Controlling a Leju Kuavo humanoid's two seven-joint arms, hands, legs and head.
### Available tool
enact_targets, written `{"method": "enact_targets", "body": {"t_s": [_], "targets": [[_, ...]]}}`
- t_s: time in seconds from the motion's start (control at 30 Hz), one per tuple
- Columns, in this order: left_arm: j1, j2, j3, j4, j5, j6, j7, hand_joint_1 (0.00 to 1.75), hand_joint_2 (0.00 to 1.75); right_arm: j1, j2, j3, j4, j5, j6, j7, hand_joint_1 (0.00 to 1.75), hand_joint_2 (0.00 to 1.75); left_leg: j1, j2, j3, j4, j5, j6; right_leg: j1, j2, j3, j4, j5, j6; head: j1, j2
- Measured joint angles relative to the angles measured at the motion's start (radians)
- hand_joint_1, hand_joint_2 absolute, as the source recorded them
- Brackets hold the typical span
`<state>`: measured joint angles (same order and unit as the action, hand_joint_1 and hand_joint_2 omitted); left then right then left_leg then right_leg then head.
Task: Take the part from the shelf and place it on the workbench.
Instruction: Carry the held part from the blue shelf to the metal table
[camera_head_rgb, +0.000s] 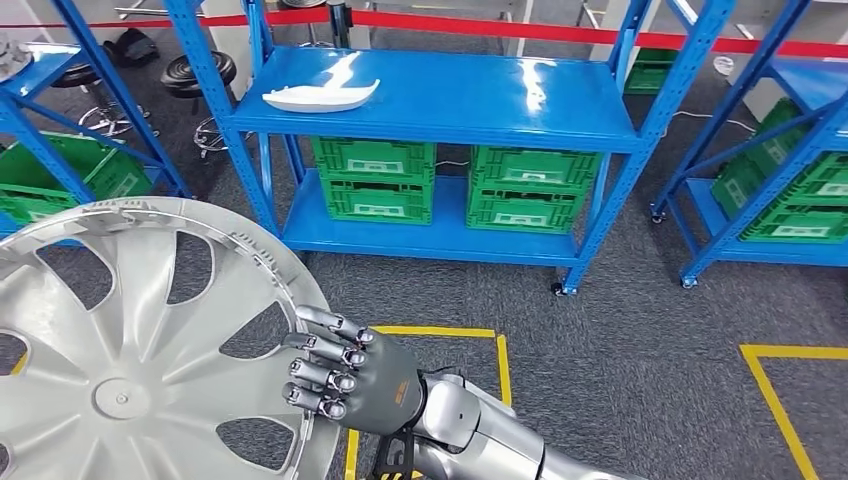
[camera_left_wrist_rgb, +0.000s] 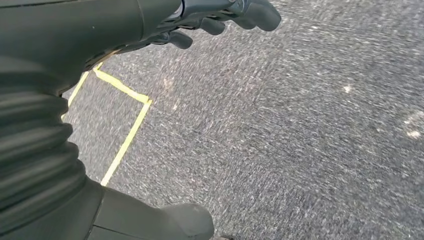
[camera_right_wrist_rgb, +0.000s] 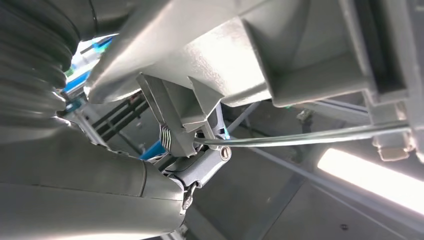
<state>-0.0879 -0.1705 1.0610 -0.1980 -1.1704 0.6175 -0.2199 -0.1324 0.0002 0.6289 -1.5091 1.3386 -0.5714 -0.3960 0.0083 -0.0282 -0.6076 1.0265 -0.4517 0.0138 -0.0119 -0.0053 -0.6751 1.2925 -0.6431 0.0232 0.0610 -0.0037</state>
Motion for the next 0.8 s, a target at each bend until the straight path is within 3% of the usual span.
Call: {"method": "enact_targets", "body": {"t_s": [0.03,0.07,0.1,0.17,0.23,0.3,0.37,0.43,0.5,0.53,0.57,0.6,0.7,0.73,0.8], "targets": [[0.001,0.0,0.0,0.0,0.0,0.0,0.0,0.0,1.75,0.003,-0.001,-0.001,0.0,0.0,0.0,0.0,1.75,1.75,0.0,-0.014,-0.003,0.002,0.001,0.0,0.0,0.003,-0.01,0.019,0.003,-0.001,0.0,0.0],[0.002,0.0,0.0,0.0,0.0,0.0,0.0,0.0,1.75,0.006,-0.002,-0.001,0.0,0.001,0.0,-0.001,1.75,1.75,0.0,-0.028,-0.005,0.005,0.001,-0.001,-0.001,0.005,0.001,-0.004,0.025,-0.002,0.0,0.0],[0.002,0.0,0.0,0.0,0.0,0.0,0.0,0.0,1.75,0.008,-0.002,-0.002,0.0,0.001,0.0,-0.001,1.75,1.75,0.0,-0.044,-0.006,0.009,0.002,-0.004,-0.002,0.012,0.03,-0.062,0.059,-0.003,0.0,0.0],[0.002,0.0,0.0,0.0,0.0,0.0,0.0,0.0,1.75,0.009,-0.003,-0.003,-0.001,0.001,0.0,0.0,1.75,1.75,0.0,-0.072,-0.011,0.016,0.004,-0.013,-0.006,0.051,0.094,-0.191,0.107,-0.008,0.0,0.0],[0.002,0.0,0.0,0.0,0.0,0.0,0.0,0.0,1.75,0.009,-0.003,-0.005,-0.003,0.001,0.0,-0.001,1.75,1.75,0.0,-0.092,-0.018,0.017,0.008,-0.027,-0.005,0.072,0.116,-0.242,0.114,-0.015,0.0,0.0],[0.005,0.001,0.0,0.0,0.0,0.0,0.0,0.0,1.75,0.01,-0.003,-0.006,-0.006,0.001,0.0,-0.001,1.75,1.75,0.003,-0.105,-0.025,0.011,0.015,-0.041,-0.001,0.052,0.116,-0.246,0.12,-0.029,0.0,0.0],[0.008,0.002,0.0,0.0,0.0,0.0,0.0,0.0,1.75,0.009,-0.003,-0.006,-0.008,0.001,0.0,0.0,1.75,1.75,0.002,-0.065,-0.041,0.034,0.001,-0.05,-0.002,0.028,0.119,-0.253,0.127,-0.045,-0.002,0.0],[0.006,0.002,-0.001,0.0,0.0,0.0,0.0,0.0,1.75,0.011,-0.003,-0.006,-0.01,0.0,0.0,0.0,1.75,1.75,0.0,-0.003,-0.085,0.13,-0.056,-0.056,-0.002,0.002,0.121,-0.257,0.131,-0.055,-0.006,0.0],[0.004,0.002,-0.001,0.001,-0.004,-0.004,0.002,0.0,1.75,0.016,-0.003,-0.007,-0.011,0.0,-0.001,0.0,1.75,1.75,0.001,0.016,-0.137,0.25,-0.109,-0.062,0.001,-0.028,0.12,-0.256,0.13,-0.058,-0.007,0.0],[0.005,0.003,-0.001,0.001,-0.008,-0.006,0.006,0.0,1.75,0.021,-0.003,-0.007,-0.011,0.0,-0.002,0.0,1.75,1.75,0.002,0.019,-0.146,0.278,-0.114,-0.063,0.002,-0.044,0.12,-0.256,0.129,-0.058,-0.007,0.0],[0.007,0.004,-0.002,0.001,-0.015,-0.009,0.011,0.0,1.75,0.027,-0.003,-0.007,-0.011,0.001,-0.002,0.001,1.75,1.75,0.002,0.022,-0.137,0.268,-0.102,-0.063,0.003,-0.058,0.121,-0.256,0.128,-0.059,-0.007,0.0],[0.009,0.006,-0.004,0.001,-0.023,-0.01,0.018,0.0,1.75,0.033,-0.003,-0.007,-0.011,0.004,-0.003,0.002,1.75,1.75,0.001,0.03,-0.109,0.221,-0.076,-0.061,0.003,-0.071,0.122,-0.256,0.127,-0.058,-0.007,0.0],[0.009,0.012,-0.02,0.0,-0.051,-0.013,0.044,0.0,1.75,0.047,-0.002,-0.007,-0.013,0.026,-0.005,0.013,1.75,1.75,-0.009,0.088,-0.005,0.04,-0.017,-0.044,0.01,-0.106,0.128,-0.255,0.119,-0.047,-0.007,0.0],[0.008,0.013,-0.024,0.0,-0.055,-0.011,0.048,0.0,1.75,0.052,-0.001,-0.007,-0.014,0.034,-0.005,0.016,1.75,1.75,-0.013,0.098,0.007,0.015,-0.014,-0.037,0.012,-0.116,0.129,-0.255,0.117,-0.043,-0.007,0.0],[0.011,0.013,-0.029,-0.001,-0.049,-0.001,0.042,0.0,1.75,0.059,0.003,-0.006,-0.016,0.039,-0.006,0.019,1.75,1.75,-0.016,0.078,0.002,0.012,-0.014,-0.025,0.014,-0.137,0.132,-0.256,0.115,-0.033,-0.006,0.0]]}}
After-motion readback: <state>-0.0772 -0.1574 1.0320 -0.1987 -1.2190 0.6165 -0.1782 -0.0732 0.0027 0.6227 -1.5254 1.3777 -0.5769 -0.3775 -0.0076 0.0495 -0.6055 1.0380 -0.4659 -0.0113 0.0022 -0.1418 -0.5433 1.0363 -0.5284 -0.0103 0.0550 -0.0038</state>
